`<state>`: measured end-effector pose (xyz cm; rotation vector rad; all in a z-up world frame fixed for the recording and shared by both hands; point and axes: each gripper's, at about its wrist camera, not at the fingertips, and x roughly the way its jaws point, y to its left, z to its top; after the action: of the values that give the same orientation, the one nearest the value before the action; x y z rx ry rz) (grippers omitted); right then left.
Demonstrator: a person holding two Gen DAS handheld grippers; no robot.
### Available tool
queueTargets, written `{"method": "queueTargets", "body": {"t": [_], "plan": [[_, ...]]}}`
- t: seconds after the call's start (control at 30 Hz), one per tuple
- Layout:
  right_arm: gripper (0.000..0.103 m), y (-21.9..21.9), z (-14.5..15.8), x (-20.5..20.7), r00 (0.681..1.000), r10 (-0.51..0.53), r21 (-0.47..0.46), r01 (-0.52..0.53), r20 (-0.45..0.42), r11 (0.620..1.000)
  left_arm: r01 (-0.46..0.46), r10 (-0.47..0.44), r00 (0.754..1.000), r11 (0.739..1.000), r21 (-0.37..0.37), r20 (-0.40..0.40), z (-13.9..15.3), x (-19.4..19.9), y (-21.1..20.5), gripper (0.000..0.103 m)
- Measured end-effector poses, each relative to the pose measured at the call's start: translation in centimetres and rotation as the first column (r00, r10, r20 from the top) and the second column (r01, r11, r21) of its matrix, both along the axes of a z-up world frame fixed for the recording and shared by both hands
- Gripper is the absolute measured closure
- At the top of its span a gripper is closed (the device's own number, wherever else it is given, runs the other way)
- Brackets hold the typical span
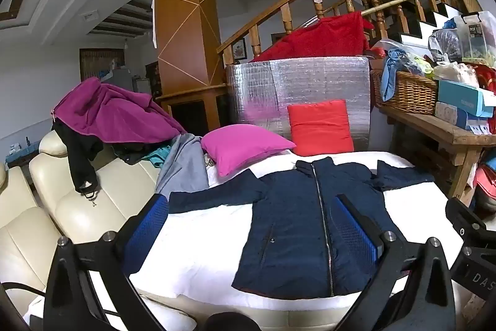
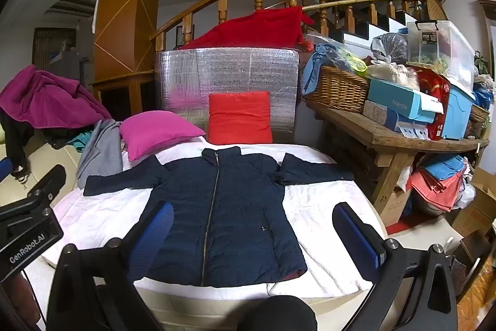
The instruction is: Fold large clothes
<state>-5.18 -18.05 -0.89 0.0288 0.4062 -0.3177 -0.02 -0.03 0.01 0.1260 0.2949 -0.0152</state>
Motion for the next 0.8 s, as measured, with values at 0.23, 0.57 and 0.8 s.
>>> {"method": "queueTargets", "body": {"t": [0.23,0.57,0.8], "plan": [[0.0,0.07,0.04,-0.01,1.0,0.0,-0.005,0.0,0.005,1.0,-0.001,0.001,1.0,1.0,-0.001,0.002,0.03,-0.14,-0.05,0.0],[0.0,0.06,-0.11,0.03,1.0,0.001,-0.005,-0.001,0.01,1.0,-0.007,0.007,1.0,1.0,0.0,0.003,0.21,0.0,0.52,0.0],[0.0,0.43,0.43,-0.22,1.0,0.004,-0.008,-0.004,0.015,1.0,-0.008,0.008,1.0,1.0,-0.001,0.001,0.04,-0.02,0.33,0.0]]}}
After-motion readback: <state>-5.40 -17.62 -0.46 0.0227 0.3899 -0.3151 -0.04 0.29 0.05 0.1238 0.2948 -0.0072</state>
